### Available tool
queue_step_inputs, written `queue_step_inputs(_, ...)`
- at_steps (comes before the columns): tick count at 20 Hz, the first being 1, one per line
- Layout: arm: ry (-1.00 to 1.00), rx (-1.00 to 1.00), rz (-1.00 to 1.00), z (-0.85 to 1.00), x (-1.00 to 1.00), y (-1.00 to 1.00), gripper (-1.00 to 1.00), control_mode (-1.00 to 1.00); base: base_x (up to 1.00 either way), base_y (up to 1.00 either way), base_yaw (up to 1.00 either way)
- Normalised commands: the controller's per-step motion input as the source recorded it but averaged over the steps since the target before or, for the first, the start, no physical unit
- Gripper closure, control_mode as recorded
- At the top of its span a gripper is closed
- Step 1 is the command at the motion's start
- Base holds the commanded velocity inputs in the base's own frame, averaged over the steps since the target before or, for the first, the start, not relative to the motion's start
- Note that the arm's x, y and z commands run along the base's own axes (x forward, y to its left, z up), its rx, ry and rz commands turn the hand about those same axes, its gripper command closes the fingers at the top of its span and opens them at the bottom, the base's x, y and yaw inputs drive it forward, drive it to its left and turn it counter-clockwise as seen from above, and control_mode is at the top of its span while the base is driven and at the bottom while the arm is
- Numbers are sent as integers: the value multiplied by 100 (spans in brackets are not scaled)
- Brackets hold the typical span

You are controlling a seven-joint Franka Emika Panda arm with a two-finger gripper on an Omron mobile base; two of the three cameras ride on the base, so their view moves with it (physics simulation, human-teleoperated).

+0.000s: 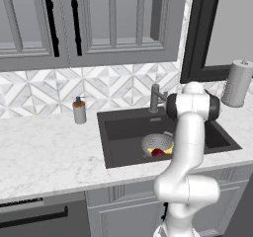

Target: Put the colander in the sink, put the pear, banana in the colander, and turn on the sink faucet and pour water over the colander.

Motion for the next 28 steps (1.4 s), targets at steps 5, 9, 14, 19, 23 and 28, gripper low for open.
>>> queue_step_inputs(5,0,0,0,-3,47,0,-100,-100,0,0,0)
queue_step_inputs(9,0,0,0,-19,41,-6,-100,-100,0,0,0)
queue_step_inputs(14,0,0,0,-32,34,-19,-100,-100,0,0,0)
queue_step_inputs(19,0,0,0,-18,31,-10,-100,-100,0,0,0)
queue_step_inputs(23,0,0,-1,0,23,0,-100,-100,0,0,0)
queue_step_inputs(28,0,0,-8,0,7,-11,100,-100,0,0,0)
